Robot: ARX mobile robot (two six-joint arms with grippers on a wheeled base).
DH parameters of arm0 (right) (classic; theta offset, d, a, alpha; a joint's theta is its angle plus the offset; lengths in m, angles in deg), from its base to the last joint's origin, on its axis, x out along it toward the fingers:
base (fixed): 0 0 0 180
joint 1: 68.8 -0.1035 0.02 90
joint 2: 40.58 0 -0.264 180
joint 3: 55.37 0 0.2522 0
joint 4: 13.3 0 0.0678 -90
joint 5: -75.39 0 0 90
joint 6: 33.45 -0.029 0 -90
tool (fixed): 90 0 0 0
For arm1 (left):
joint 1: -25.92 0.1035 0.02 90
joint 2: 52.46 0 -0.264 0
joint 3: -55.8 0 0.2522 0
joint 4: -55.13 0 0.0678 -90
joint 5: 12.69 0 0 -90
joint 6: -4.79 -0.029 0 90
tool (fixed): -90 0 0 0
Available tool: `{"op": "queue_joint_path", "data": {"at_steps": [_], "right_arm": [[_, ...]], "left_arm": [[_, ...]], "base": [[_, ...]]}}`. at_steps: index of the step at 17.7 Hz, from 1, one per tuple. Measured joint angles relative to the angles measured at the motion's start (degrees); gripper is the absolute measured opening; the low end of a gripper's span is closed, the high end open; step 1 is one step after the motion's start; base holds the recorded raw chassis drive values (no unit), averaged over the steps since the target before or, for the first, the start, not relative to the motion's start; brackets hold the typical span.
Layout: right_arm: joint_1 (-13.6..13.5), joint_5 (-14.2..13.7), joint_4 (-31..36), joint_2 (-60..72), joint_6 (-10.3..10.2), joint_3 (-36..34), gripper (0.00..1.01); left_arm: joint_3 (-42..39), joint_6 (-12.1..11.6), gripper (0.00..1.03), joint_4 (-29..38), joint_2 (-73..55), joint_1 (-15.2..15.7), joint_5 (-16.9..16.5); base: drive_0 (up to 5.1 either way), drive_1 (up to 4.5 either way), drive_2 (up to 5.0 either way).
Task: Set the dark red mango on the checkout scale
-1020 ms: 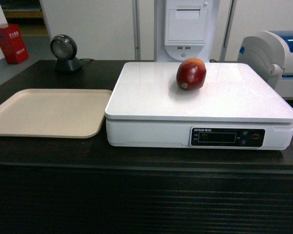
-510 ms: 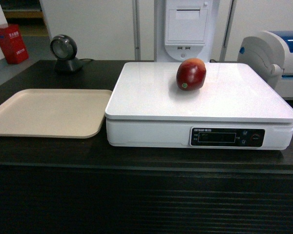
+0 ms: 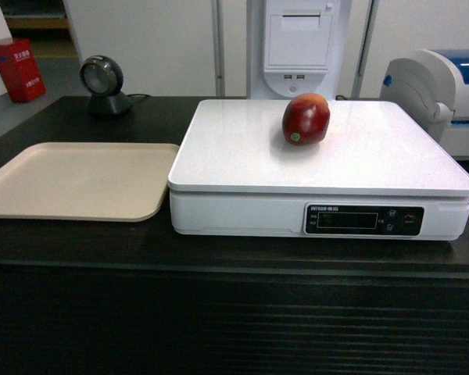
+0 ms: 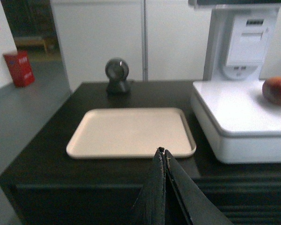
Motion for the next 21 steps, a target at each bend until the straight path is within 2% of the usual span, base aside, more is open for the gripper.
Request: {"op": "queue_joint_path", "data": {"at_steps": [8,11,12,19,21], "right_arm": [[0.0,0.0,0.0,0.0,0.0,0.0,0.98],[0.0,0.02,0.0,0.0,0.0,0.0,0.98],[0.0,0.0,0.0,0.0,0.0,0.0,0.98],[0.0,0.0,0.0,0.0,0.0,0.0,0.98],[0.0,0.0,0.0,0.0,0.0,0.0,0.98]], "left_arm": [[0.0,0.11,0.03,-0.83,-0.04,0.04,0.11],[0.0,0.11,0.31,-0.87,-0.04,0.04,0.11],[0.0,0.11,0.44,-0.85,-0.04,0.04,0.11],[0.0,0.04,1.0,-0.85,-0.04,0.04,0.11],[0.0,0.09,0.98,-0.85,-0.04,0.04,0.11]], "base": [[0.0,0.0,0.0],[0.0,0.0,0.0],[0.0,0.0,0.0],[0.0,0.0,0.0],[0.0,0.0,0.0]]}}
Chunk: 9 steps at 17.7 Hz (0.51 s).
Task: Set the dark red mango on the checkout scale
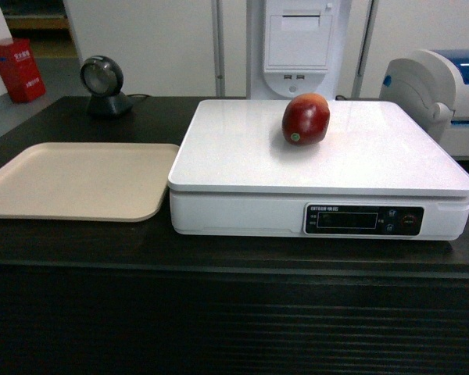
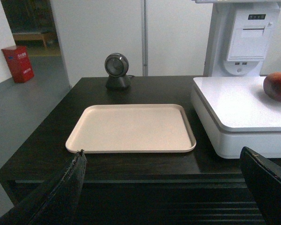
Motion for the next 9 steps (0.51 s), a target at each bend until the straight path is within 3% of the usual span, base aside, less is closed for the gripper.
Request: {"op": "queue_joint_path", "data": {"at_steps": [9], "right_arm": [[0.0,0.0,0.0,0.0,0.0,0.0,0.98]], "left_arm": [[0.0,0.0,0.98,0.0,0.0,0.0,0.0]], "base": [[0.0,0.0,0.0]]}}
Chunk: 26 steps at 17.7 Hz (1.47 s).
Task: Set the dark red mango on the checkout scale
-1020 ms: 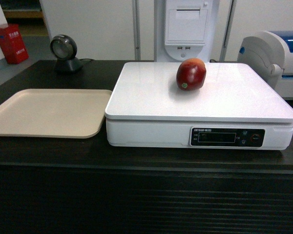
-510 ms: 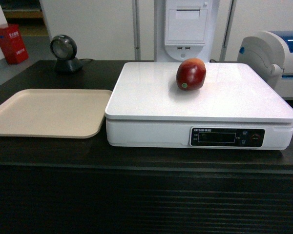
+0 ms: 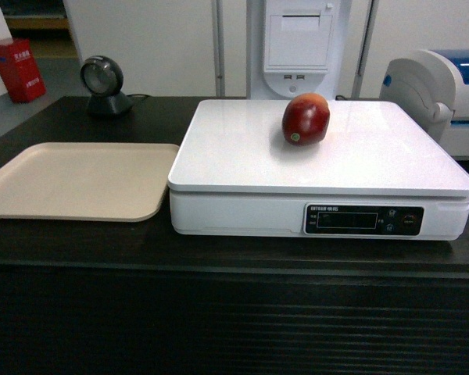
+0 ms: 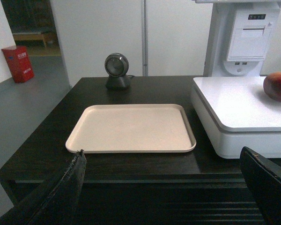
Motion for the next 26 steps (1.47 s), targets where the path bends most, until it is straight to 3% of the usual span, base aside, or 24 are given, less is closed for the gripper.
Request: {"op": "queue_joint_path", "data": {"at_steps": [26], "right_arm": [[0.0,0.02,-0.02,0.0,0.0,0.0,0.98]], "left_arm": [[0.0,0.07,0.98,0.02,0.0,0.0,-0.02]], "base": [[0.0,0.0,0.0]]}}
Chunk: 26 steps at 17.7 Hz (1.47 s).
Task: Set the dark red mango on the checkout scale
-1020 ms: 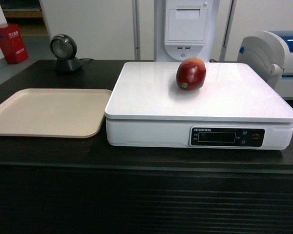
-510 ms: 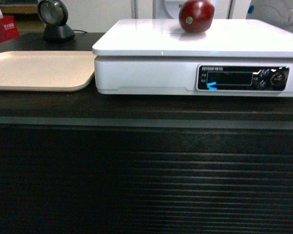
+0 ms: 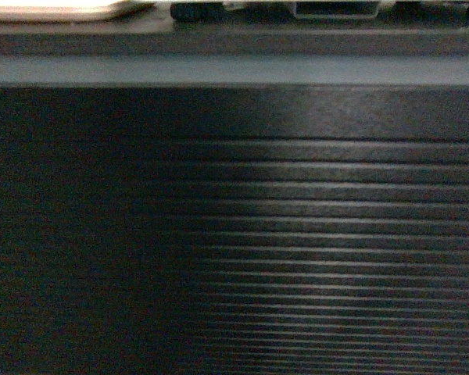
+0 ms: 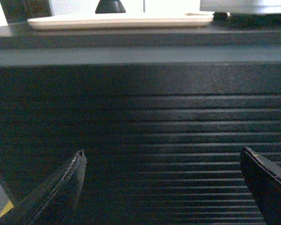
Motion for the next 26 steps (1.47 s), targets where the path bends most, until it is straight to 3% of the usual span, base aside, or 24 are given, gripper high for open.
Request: {"op": "queue_joint_path", "data": {"at_steps": [26], "right_arm": [[0.0,-0.02,-0.04,0.0,0.0,0.0,0.98]], "left_arm": [[0.0,0.02,0.98,-0.13,0.0,0.0,0.02]], "base": [[0.0,0.0,0.0]]}}
